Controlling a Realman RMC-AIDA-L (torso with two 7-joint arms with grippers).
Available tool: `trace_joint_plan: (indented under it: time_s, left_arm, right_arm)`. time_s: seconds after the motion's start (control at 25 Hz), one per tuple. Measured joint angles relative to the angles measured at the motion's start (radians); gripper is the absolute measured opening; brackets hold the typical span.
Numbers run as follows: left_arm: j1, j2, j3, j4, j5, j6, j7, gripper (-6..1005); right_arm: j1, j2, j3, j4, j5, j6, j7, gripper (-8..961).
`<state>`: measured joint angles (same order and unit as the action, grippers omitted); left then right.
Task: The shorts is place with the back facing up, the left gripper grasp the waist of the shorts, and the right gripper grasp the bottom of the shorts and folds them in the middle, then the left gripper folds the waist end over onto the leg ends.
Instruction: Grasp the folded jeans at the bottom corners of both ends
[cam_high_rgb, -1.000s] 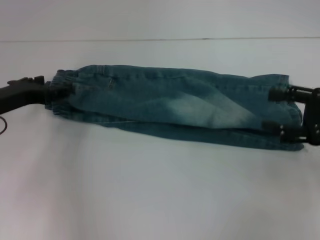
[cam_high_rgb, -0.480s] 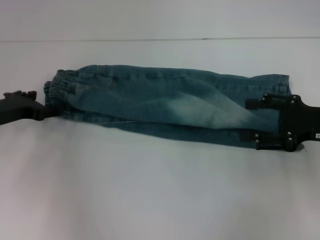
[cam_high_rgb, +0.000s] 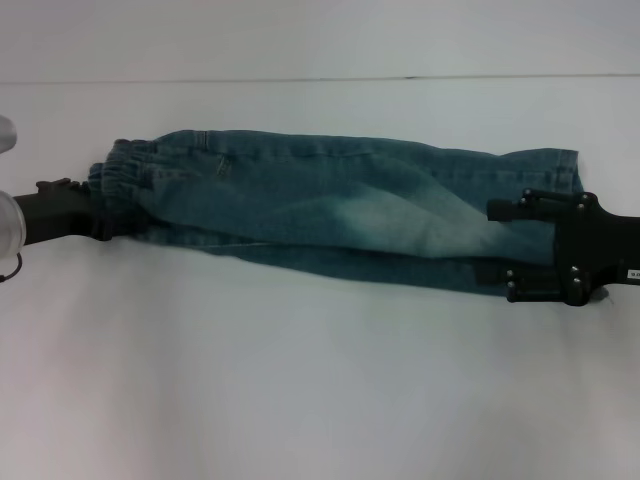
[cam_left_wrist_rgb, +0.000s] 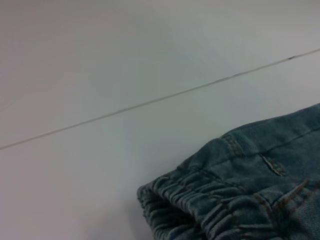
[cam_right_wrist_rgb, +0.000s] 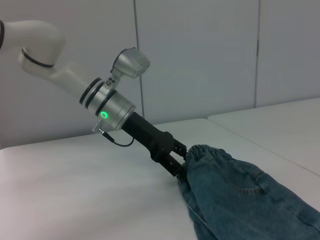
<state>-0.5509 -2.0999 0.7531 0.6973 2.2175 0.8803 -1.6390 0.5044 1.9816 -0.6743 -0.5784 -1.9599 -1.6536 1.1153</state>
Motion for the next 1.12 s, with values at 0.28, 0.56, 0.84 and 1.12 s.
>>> trace_joint_plan:
  time_s: [0.28, 0.56, 0.84, 1.12]
  left_arm:
    - [0.010, -0.008, 0.004, 0.009, -0.001, 0.008, 0.042, 809]
    - [0.028, -0.012, -0.003, 0.022, -0.010, 0.011, 0.049, 579]
    - [0.032, -0.013, 0.002, 0.025, -0.004, 0.031, 0.066, 505]
    - [0.053, -0.030, -0.003, 0.063, -0.010, 0.059, 0.097, 473]
  right_arm:
    - [-0.003, 0.000, 0.001, 0.001, 0.007, 0.018, -0.002, 840]
    - [-0.002, 0.006, 0.002, 0.004, 0.008, 0.037, -0.003, 841]
    - [0.004, 0.012, 0.003, 0.006, 0.008, 0.062, -0.003, 841]
    - [0.002, 0.014, 0.002, 0.003, 0.009, 0.065, -0.003, 841]
